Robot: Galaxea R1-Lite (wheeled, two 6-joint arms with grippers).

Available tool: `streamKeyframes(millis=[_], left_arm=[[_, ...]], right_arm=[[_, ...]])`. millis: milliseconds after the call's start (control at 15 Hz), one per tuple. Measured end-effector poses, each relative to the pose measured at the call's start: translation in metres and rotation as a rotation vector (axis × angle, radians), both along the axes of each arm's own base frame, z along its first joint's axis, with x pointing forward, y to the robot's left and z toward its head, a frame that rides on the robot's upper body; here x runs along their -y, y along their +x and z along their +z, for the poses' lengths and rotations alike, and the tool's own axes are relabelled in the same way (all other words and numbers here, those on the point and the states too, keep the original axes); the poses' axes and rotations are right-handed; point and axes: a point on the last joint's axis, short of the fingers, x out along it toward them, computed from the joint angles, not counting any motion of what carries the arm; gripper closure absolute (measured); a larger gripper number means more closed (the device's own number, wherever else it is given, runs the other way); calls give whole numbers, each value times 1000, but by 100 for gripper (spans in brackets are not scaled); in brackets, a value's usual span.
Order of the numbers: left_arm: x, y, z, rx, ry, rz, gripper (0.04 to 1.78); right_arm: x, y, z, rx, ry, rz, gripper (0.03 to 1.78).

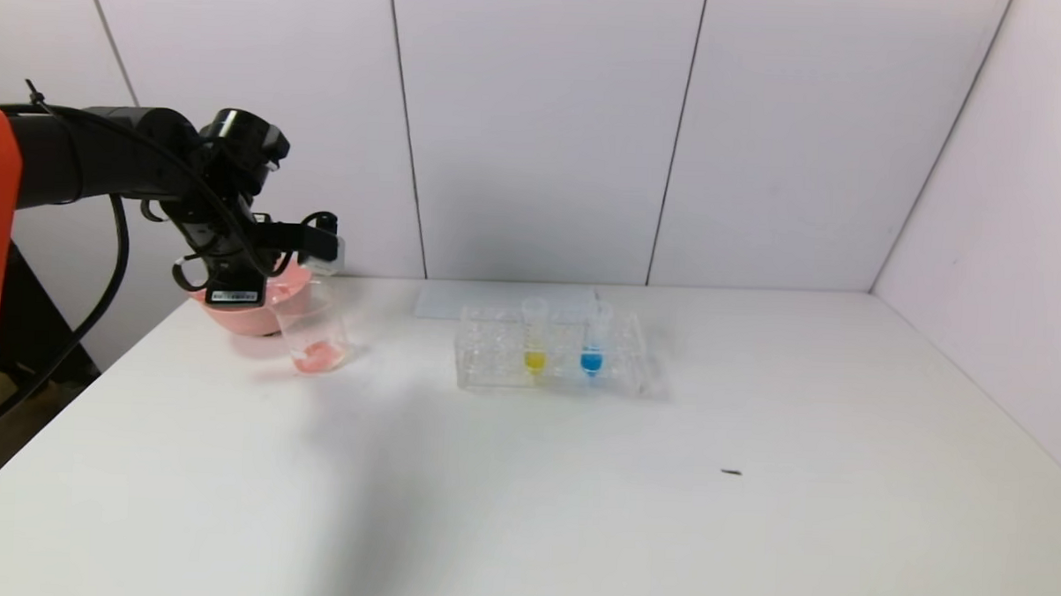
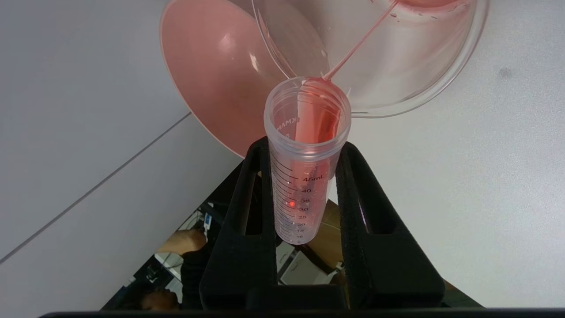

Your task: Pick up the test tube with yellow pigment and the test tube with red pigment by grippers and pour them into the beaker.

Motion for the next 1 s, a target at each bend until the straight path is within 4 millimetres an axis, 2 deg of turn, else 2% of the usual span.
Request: streamKeyframes(millis=[1000], left_arm=[[5,1,1,4,14,-18,139]], right_arm=[[0,0,0,0,0,0,11]])
